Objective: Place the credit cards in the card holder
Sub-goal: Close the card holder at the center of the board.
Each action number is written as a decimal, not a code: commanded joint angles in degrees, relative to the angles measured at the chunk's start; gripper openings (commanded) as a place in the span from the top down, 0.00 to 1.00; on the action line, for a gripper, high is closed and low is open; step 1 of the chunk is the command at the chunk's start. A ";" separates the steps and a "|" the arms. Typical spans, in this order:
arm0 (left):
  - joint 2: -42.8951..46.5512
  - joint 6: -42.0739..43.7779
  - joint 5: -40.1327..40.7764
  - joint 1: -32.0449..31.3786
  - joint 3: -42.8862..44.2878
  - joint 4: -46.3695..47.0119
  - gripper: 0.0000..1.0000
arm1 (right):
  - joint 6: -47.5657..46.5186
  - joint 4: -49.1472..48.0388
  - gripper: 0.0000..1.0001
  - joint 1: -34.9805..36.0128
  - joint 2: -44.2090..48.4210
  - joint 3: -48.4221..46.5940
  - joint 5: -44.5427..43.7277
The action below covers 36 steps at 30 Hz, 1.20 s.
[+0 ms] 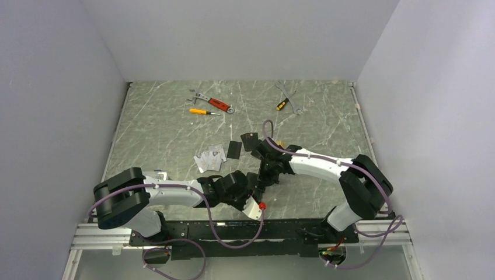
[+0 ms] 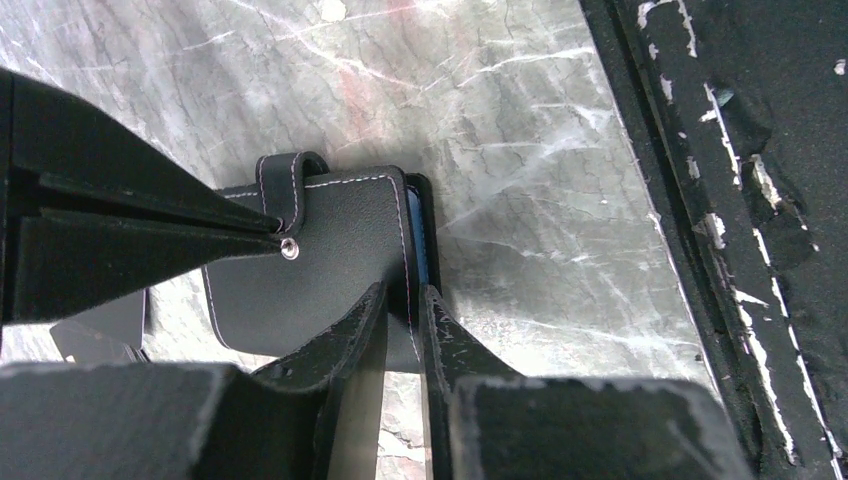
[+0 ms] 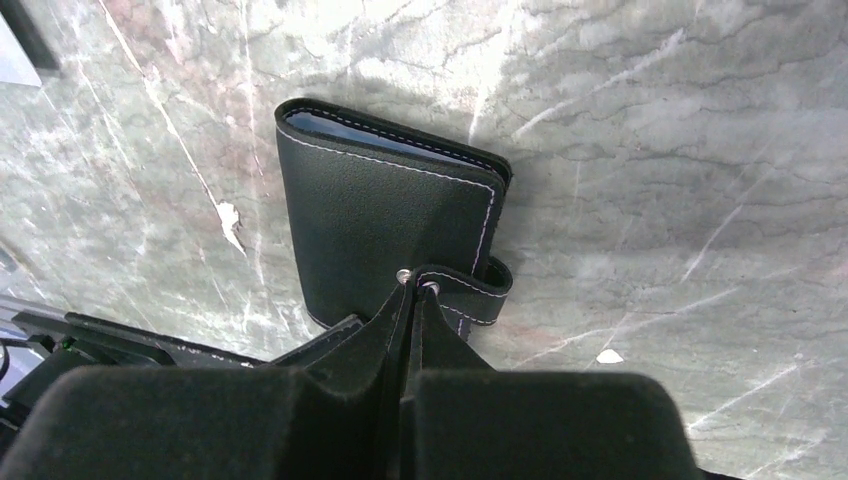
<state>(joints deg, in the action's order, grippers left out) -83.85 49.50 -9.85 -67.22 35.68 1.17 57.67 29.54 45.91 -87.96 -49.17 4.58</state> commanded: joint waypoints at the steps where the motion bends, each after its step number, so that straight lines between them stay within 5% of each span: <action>1: -0.37 0.43 -2.02 -0.37 0.40 -2.71 0.80 | 0.30 -3.30 1.00 0.80 -3.59 -2.48 -0.55; 36: 0.07 1.01 -2.63 -0.28 0.71 -4.55 0.85 | 1.61 -6.34 1.00 1.64 -1.24 -2.13 0.42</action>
<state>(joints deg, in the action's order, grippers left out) -83.74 50.30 -10.09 -67.22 35.73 0.84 58.37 26.55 47.20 -89.89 -51.59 4.14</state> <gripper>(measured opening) 0.156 0.008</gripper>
